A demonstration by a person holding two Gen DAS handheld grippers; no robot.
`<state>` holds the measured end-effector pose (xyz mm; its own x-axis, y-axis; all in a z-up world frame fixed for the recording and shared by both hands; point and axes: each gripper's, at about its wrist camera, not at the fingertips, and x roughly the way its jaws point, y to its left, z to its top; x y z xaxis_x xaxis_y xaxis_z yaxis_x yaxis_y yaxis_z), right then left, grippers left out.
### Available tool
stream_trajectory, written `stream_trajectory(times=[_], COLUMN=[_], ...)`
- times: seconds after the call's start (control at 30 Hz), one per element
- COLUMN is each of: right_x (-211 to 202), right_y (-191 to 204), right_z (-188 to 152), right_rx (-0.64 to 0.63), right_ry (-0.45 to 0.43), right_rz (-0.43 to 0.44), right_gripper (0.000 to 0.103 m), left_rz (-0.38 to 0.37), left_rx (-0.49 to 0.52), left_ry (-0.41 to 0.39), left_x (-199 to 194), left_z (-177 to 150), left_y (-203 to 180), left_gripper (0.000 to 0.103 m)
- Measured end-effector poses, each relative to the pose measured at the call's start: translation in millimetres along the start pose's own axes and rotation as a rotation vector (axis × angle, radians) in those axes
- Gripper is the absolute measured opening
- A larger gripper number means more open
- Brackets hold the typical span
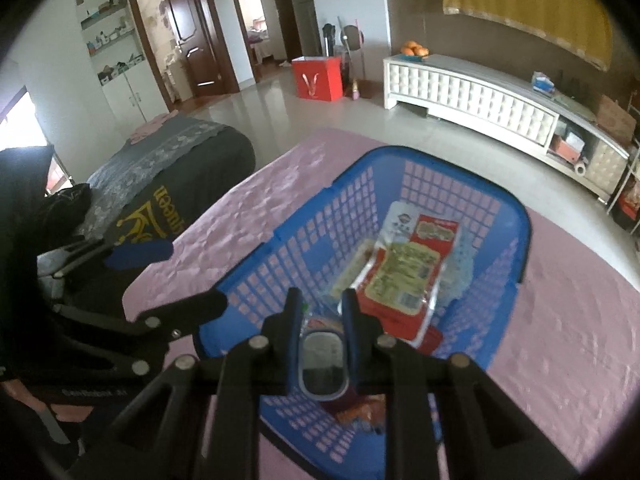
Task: Organize snacks
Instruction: 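Lower the gum pack into the basket and open the right tool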
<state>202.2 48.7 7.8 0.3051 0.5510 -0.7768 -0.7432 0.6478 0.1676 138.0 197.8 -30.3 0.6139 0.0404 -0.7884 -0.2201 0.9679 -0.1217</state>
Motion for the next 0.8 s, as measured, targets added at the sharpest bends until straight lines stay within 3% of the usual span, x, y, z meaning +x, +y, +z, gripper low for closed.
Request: stream_trajectory(times=[0.1, 0.2, 0.57, 0.6, 0.63, 0.7, 0.8], right_x=[11.2, 26.6, 34.1, 32.1, 29.6, 23.8, 6.7], right_y=[-2.2, -5.5, -20.1, -21.4, -22.9, -23.4, -21.7], right_z=[1.5, -3.9, -14.5, -13.8, -12.9, -11.9, -11.5], right_rx=[0.044, 0.084, 0.137, 0.139, 0.141, 0.135, 0.103], right_ry=[-0.003, 0.049, 0.121, 0.116, 0.112, 0.099, 0.056], right_rz=[0.052, 0.070, 0.007, 0.002, 0.000, 0.018, -0.030], right_gripper=[0.024, 0.024, 0.024, 0.030, 0.044, 0.053, 0.064], left_rz=[-0.005, -0.007, -0.013, -0.016, -0.016, -0.018, -0.025], left_rx=[-0.009, -0.004, 0.003, 0.002, 0.002, 0.001, -0.001], left_ry=[0.005, 0.016, 0.026, 0.025, 0.025, 0.022, 0.017], left_x=[4.3, 8.7, 11.9, 11.6, 11.4, 10.0, 7.1], left_z=[0.0, -1.9, -6.7, -7.6, -7.9, -8.2, -8.5], left_y=[3.2, 3.0, 1.4, 0.8, 0.3, -0.6, -4.8], left_gripper=[0.079, 0.079, 0.079, 0.079, 0.079, 0.079, 0.079])
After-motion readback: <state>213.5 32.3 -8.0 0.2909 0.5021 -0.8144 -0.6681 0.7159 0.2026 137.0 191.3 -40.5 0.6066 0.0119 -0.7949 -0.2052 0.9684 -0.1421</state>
